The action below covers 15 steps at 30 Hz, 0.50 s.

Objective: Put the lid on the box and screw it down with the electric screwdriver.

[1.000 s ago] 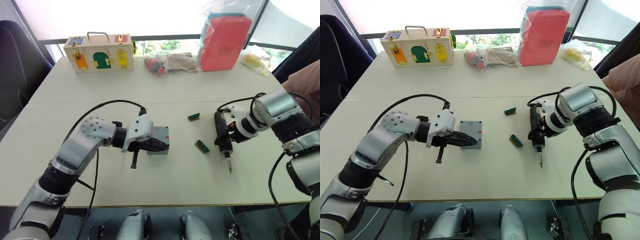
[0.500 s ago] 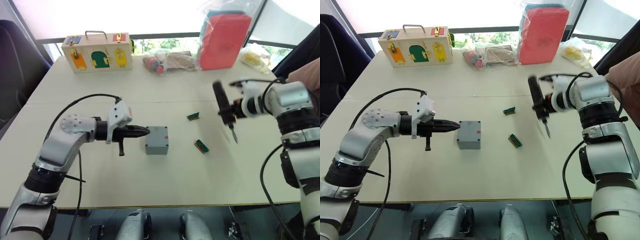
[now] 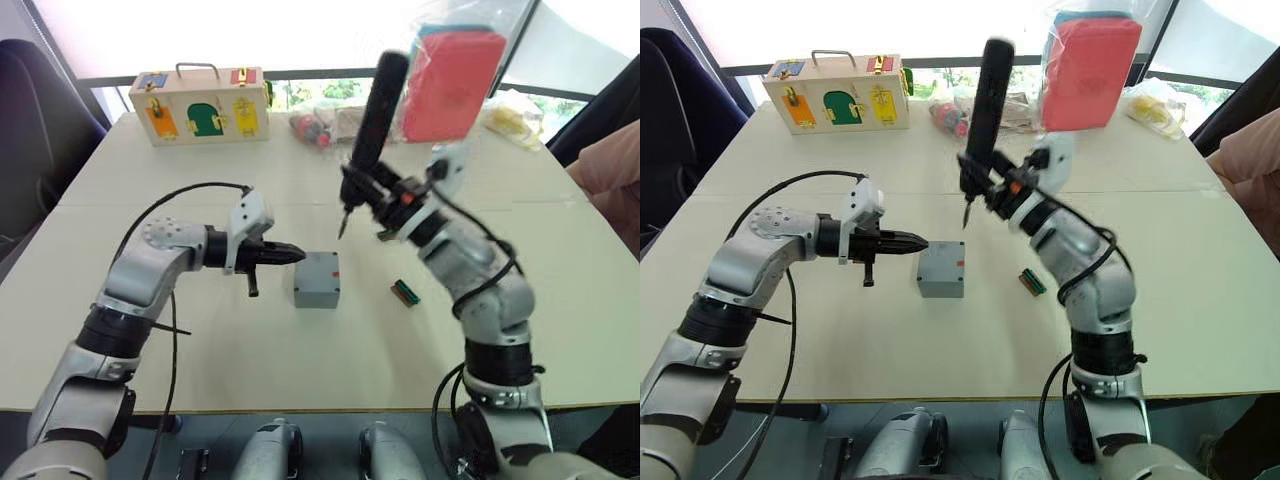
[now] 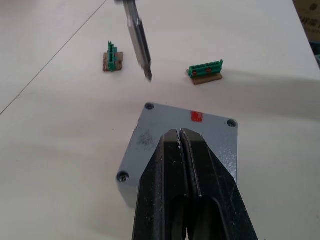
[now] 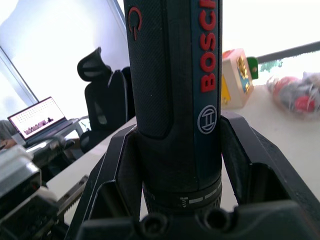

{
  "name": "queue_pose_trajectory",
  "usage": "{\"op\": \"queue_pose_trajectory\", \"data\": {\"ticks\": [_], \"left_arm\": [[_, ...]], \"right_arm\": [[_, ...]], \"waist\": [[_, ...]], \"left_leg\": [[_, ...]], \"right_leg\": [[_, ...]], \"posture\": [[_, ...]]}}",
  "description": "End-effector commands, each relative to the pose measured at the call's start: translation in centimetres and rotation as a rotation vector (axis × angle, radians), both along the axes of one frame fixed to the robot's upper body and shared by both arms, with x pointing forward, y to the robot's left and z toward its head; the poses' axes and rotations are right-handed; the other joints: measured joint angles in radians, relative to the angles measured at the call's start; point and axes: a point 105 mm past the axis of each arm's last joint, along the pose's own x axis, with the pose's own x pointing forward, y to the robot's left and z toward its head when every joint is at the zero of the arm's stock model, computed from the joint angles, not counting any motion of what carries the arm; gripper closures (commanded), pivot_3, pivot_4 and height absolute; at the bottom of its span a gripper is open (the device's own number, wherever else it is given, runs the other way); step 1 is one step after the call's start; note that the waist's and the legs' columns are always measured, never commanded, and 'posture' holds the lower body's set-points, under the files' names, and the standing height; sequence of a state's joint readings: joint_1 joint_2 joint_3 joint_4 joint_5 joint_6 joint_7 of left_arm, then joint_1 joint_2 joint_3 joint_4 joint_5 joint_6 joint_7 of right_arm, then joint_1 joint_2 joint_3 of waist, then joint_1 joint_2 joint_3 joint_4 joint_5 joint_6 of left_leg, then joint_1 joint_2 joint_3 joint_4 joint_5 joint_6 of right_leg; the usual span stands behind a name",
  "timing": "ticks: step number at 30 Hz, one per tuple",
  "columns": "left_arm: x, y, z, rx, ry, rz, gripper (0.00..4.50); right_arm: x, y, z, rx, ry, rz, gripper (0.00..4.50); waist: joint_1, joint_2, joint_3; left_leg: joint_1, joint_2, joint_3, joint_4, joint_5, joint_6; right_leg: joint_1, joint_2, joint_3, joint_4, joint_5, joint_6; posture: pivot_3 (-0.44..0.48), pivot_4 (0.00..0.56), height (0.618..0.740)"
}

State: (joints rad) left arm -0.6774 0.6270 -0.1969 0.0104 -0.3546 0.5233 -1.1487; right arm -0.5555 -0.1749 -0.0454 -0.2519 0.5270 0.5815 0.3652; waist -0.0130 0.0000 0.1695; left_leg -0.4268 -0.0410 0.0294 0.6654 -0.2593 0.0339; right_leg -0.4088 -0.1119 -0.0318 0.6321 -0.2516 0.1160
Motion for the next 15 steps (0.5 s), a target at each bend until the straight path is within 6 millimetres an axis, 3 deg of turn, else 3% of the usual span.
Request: {"op": "queue_pose_trajectory", "data": {"ticks": [1, 8, 15], "left_arm": [[0.1, -0.4, -0.3, 0.044, -0.041, -0.015, 4.50], [0.2, -0.6, -2.3, 0.094, -0.023, -0.005, 4.50], [0.1, -1.0, -2.5, 0.102, -0.009, -0.022, 4.50]], "right_arm": [[-1.5, 0.5, 2.8, 0.013, -0.161, 0.018, 2.67], [-1.3, 1.0, 1.2, -0.015, -0.155, 0.011, 2.67], [-0.7, 1.3, -0.2, -0.017, -0.139, -0.031, 2.67]], "waist": [[-0.001, 0.000, 0.000], [0.000, 0.000, 0.000], [0.000, 0.000, 0.000]], "left_leg": [[0.000, 0.000, 0.000, 0.000, 0.000, 0.000], [0.000, 0.001, 0.000, 0.000, 0.000, 0.000], [0.000, 0.001, 0.000, 0.000, 0.000, 0.000]], "right_leg": [[0.000, 0.000, 0.000, 0.000, 0.000, 0.000], [0.000, 0.001, 0.000, 0.000, 0.000, 0.000], [0.000, 0.001, 0.000, 0.000, 0.000, 0.000]], "posture": [[0.000, 0.150, 0.740], [0.000, 0.150, 0.740], [0.000, 0.150, 0.740]]}}
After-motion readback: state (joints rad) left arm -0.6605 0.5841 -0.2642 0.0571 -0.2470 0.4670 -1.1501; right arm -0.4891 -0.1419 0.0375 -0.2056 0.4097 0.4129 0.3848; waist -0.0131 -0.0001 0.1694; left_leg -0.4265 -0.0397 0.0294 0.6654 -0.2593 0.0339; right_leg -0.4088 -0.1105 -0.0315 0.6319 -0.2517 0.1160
